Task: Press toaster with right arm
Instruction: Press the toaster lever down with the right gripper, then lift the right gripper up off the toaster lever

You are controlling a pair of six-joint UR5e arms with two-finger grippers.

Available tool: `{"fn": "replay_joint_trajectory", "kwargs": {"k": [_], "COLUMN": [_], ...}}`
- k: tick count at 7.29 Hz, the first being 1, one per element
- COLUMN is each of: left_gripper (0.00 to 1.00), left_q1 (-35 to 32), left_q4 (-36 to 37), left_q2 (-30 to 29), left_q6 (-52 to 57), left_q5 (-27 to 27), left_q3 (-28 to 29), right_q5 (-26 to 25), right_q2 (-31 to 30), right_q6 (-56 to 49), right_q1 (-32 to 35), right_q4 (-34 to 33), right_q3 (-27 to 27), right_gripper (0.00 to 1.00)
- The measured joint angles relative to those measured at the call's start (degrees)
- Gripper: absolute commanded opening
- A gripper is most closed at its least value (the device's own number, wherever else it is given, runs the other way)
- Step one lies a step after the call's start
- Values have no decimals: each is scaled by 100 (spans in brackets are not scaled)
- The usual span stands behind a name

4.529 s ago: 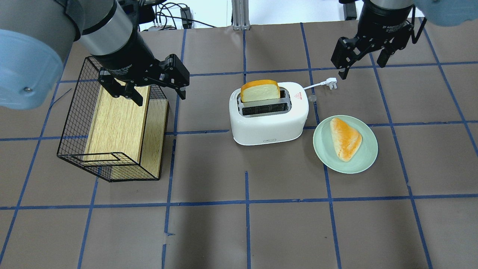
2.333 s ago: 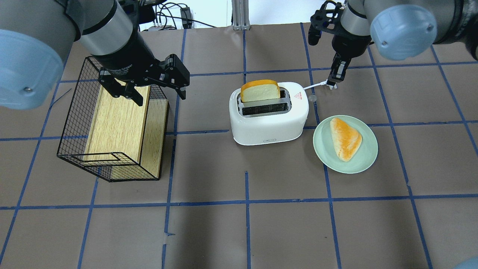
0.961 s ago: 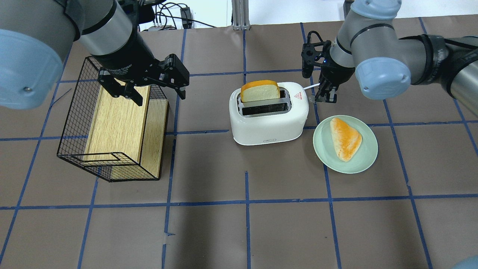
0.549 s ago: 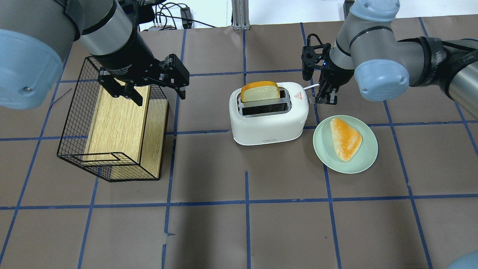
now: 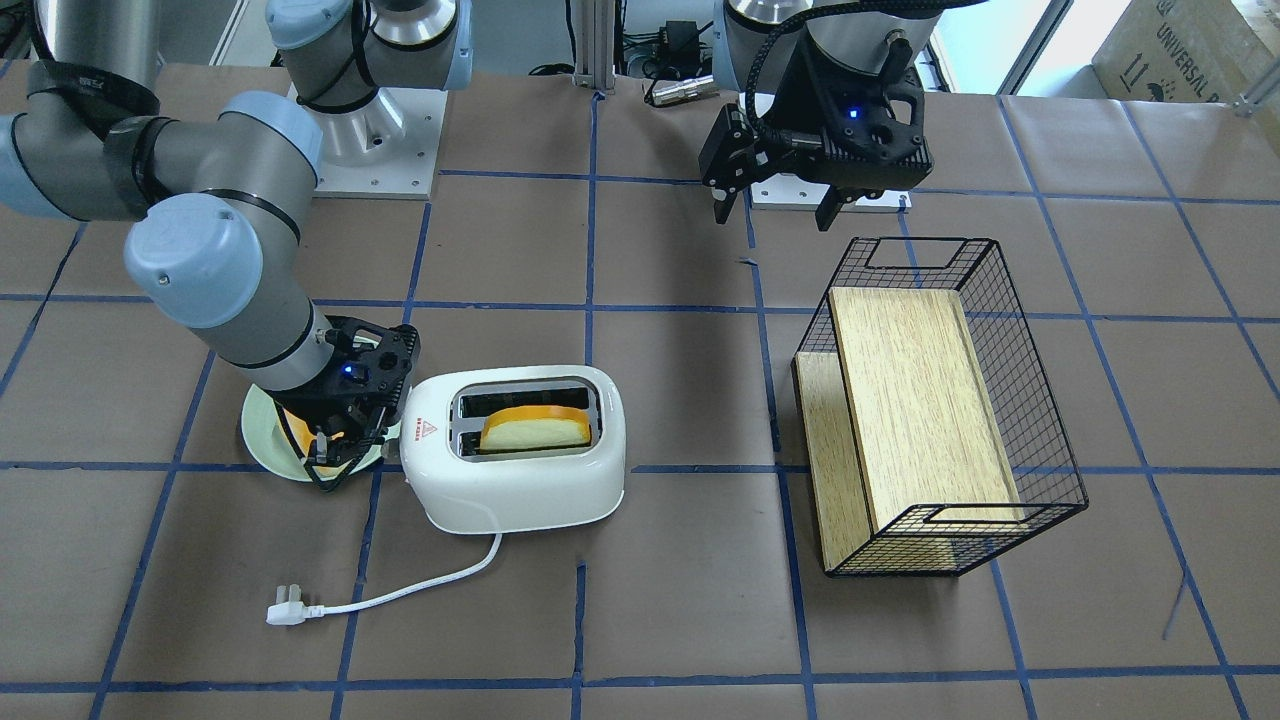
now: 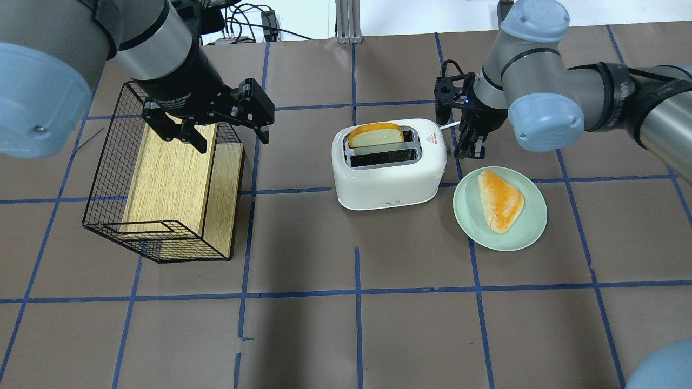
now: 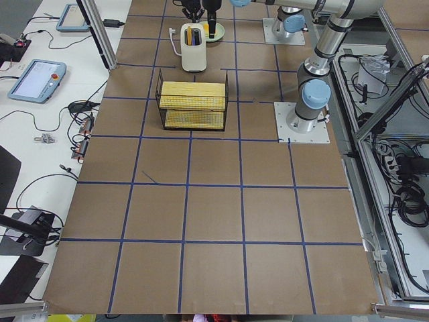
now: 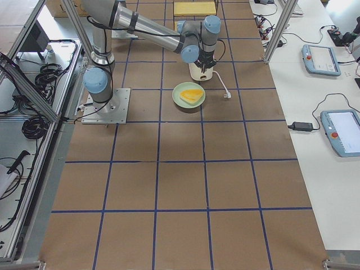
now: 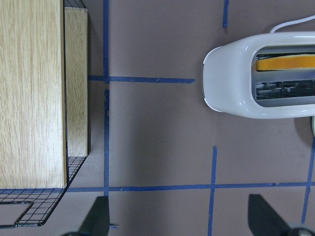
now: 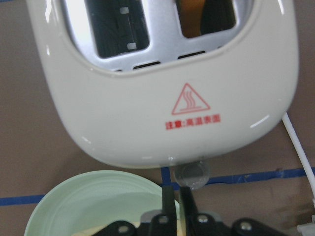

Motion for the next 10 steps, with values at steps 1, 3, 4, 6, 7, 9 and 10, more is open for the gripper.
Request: {"fn": "replay_joint_trajectory", "kwargs": {"k": [1,3,4,6,7,9,10], "left_gripper": [100,100,100,100,100,100,100], "left_q1": [0,-1,1,0,-2,-2,1], "left_q4": [0,0,0,0,0,0,0], "left_q2": [0,0,0,0,0,1,1], "left_q6": [0,0,0,0,0,0,0], "left_q5": [0,-1,-3,-6,-6,-3,-4], "left_q3": [0,0,0,0,0,0,0], "right_q5": [5,12,11,8,0,-16,-19], "right_q2": [72,195,237,264,239,-52,-335], "right_q6": [0,-2,1,3,2,19,49], "right_q1": [1,4,2,-2,-10,-32,-57], "right_q4": [-81,-233,-386,-729,-789,-514,40], "right_q3": [3,34,104,274,273,203,-11], "right_gripper": [18,17,17,17,18,30,48]}}
